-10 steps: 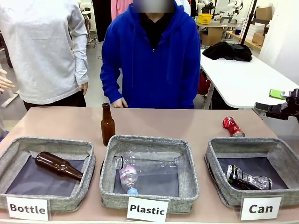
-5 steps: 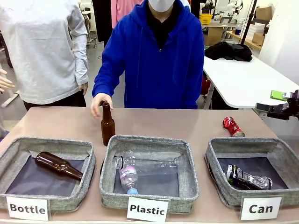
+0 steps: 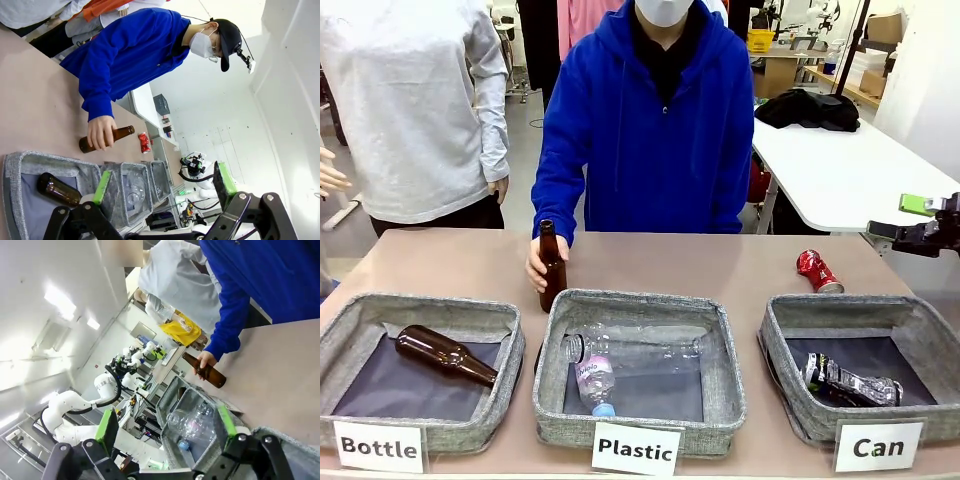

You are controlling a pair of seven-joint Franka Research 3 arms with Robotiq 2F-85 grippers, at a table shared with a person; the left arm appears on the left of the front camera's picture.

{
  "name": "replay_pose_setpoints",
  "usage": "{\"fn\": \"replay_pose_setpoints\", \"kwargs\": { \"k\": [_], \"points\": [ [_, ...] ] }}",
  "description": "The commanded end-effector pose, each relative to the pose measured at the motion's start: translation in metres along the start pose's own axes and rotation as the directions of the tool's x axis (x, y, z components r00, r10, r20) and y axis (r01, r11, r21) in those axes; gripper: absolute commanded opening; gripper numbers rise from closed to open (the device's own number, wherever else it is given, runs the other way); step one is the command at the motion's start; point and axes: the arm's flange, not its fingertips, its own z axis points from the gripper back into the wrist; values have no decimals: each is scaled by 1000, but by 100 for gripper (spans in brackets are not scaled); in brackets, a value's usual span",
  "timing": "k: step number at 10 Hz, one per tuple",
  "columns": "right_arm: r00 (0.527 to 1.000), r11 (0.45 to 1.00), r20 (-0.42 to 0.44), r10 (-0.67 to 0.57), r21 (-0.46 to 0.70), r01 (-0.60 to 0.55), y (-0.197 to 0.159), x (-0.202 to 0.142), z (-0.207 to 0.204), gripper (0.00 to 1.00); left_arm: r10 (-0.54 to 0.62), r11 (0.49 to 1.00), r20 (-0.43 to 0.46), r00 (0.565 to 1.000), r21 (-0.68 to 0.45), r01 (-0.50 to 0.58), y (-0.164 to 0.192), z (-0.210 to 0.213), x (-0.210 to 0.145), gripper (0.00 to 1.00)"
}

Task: Sort the can waste into the basket.
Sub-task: Pick up the can waste from the table and place it in the right Fabric basket.

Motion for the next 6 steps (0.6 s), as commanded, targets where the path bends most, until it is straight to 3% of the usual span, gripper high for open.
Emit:
{"fn": "replay_pose_setpoints", "kwargs": {
  "k": [1,2,3,4,5,6],
  "points": [
    [1000,1000,-13,22,11,-22,0,1,2,100,0,1000,-8,1000,-2,0,-3,1,-1,100],
    [1000,1000,0,0,0,0,0,0,0,100,0,1000,-8,1000,-2,0,-3,1,-1,100],
    [996,983,-80,-46,-179,31,8,0,-10,100,0,1000,-8,1000,-2,0,-3,1,-1,100],
    [970,931,-228,-87,-365,-3,21,16,-36,100,0,1000,-8,1000,-2,0,-3,1,-1,100],
    [942,853,-307,-133,-519,-49,32,32,-57,100,0,1000,-8,1000,-2,0,-3,1,-1,100],
    [910,727,-361,-202,-678,-107,40,46,-78,100,0,1000,-8,1000,-2,0,-3,1,-1,100]
  ]
}}
